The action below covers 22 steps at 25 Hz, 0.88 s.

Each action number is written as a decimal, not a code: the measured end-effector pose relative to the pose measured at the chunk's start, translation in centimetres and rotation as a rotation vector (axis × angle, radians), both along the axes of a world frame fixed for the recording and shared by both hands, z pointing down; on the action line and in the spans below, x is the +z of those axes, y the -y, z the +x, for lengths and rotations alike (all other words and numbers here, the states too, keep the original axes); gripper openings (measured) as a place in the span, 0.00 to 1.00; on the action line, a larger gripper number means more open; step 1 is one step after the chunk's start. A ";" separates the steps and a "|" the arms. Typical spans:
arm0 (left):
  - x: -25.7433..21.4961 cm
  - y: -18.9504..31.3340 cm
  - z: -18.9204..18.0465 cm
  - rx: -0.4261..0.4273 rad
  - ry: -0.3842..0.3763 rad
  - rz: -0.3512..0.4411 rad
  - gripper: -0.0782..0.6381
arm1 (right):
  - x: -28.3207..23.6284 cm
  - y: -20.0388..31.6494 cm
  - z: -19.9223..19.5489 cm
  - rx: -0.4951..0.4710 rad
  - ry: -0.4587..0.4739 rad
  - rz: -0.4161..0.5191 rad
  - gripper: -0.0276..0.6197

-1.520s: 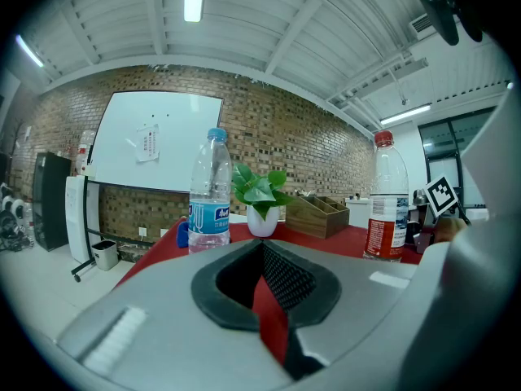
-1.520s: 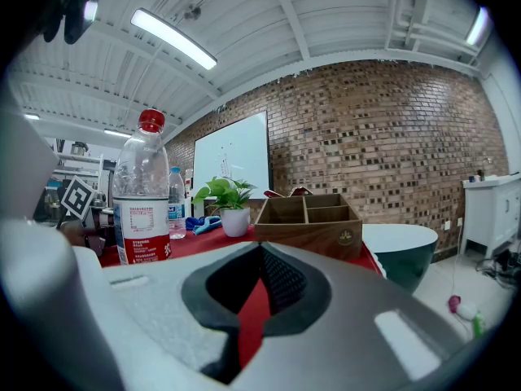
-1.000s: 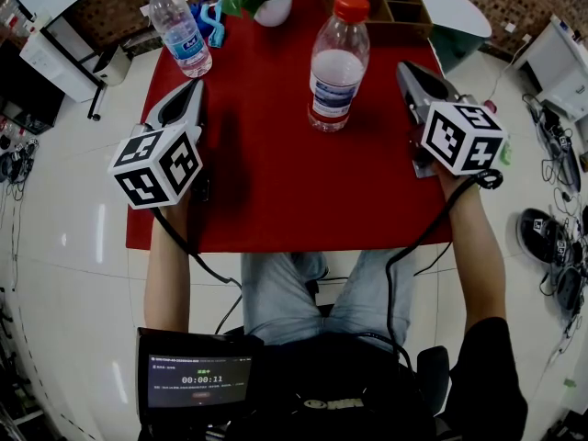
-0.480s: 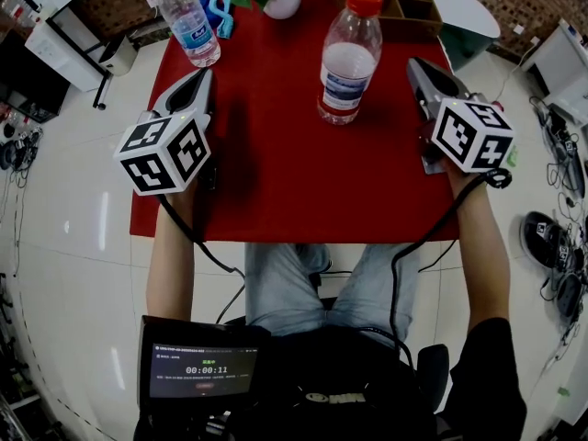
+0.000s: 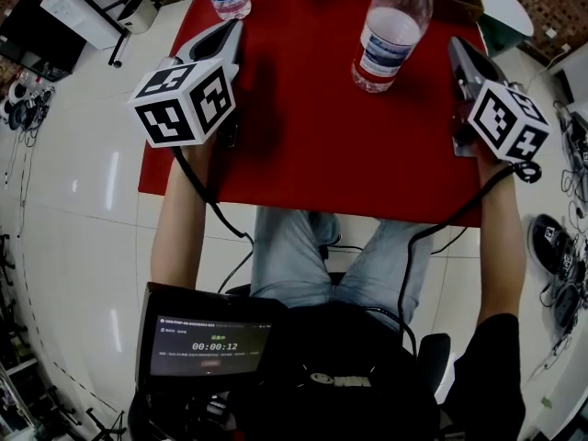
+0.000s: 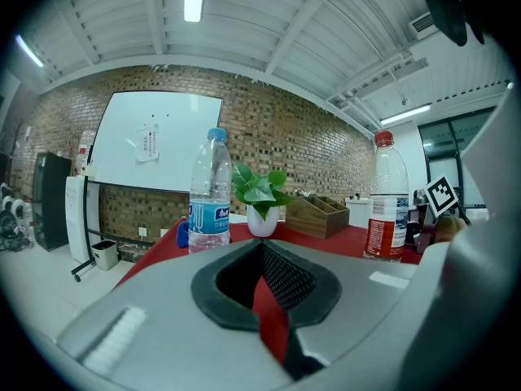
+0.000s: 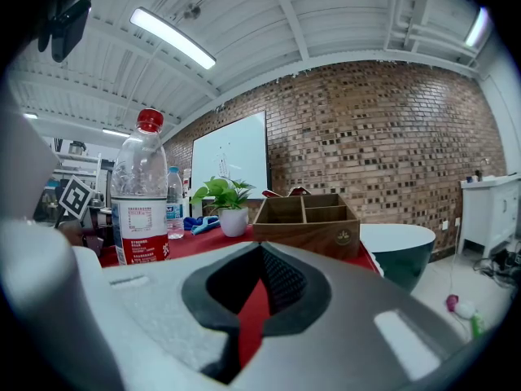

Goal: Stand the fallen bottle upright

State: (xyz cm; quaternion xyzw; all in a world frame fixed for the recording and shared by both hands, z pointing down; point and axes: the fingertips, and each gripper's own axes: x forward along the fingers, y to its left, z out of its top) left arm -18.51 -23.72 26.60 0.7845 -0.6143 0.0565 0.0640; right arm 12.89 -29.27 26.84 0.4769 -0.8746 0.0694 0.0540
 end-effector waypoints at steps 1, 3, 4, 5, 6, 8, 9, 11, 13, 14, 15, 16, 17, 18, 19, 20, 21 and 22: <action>0.0 0.0 0.0 0.000 0.000 0.000 0.12 | 0.0 0.0 0.0 0.002 0.000 0.000 0.05; 0.0 0.1 0.0 0.002 0.001 0.001 0.12 | 0.1 0.0 0.0 0.003 0.001 0.000 0.05; 0.0 0.1 0.0 0.002 0.002 0.001 0.12 | 0.1 0.0 0.1 0.002 0.003 -0.001 0.05; 0.0 0.2 0.0 0.002 0.002 0.001 0.12 | 0.1 0.1 0.1 0.002 0.004 -0.001 0.05; 0.0 0.1 0.0 0.001 0.002 0.000 0.12 | 0.0 0.1 0.1 0.002 0.004 -0.002 0.05; 0.0 0.1 0.0 0.000 0.002 0.000 0.12 | 0.0 0.1 0.2 0.006 0.006 -0.002 0.05; 0.0 0.1 0.0 0.001 0.001 0.000 0.12 | 0.0 0.1 0.2 0.008 0.007 -0.002 0.05; 0.2 0.1 0.1 0.006 -0.004 -0.002 0.12 | 0.1 0.1 0.2 0.013 0.008 -0.003 0.05; 0.4 0.2 0.3 0.015 -0.013 -0.007 0.12 | 0.1 0.2 0.3 0.019 0.007 -0.004 0.05; 0.4 0.2 0.3 0.017 -0.014 -0.007 0.12 | 0.1 0.2 0.3 0.025 0.007 -0.004 0.05; 0.4 0.2 0.4 0.018 -0.015 -0.006 0.12 | 0.1 0.2 0.4 0.028 0.006 -0.003 0.05; 0.4 0.2 0.4 0.018 -0.014 -0.005 0.12 | 0.0 0.2 0.3 0.027 0.006 -0.003 0.05; 0.3 0.2 0.3 0.018 -0.014 -0.004 0.12 | 0.1 0.1 0.2 0.021 0.006 -0.004 0.05; 0.3 0.2 0.3 0.018 -0.013 -0.004 0.12 | 0.1 0.0 0.0 0.012 0.006 -0.007 0.05; 0.3 0.2 0.3 0.018 -0.013 -0.004 0.12 | 0.2 0.0 -0.2 0.003 0.005 -0.009 0.05; 0.4 0.2 0.3 0.018 -0.014 -0.005 0.12 | 0.2 -0.1 -0.3 -0.007 0.004 -0.011 0.05; 0.4 0.2 0.3 0.018 -0.014 -0.005 0.12 | 0.2 -0.1 -0.5 -0.017 0.004 -0.011 0.05; 0.4 0.2 0.3 0.018 -0.014 -0.005 0.12 | 0.2 -0.2 -0.6 -0.025 0.004 -0.011 0.05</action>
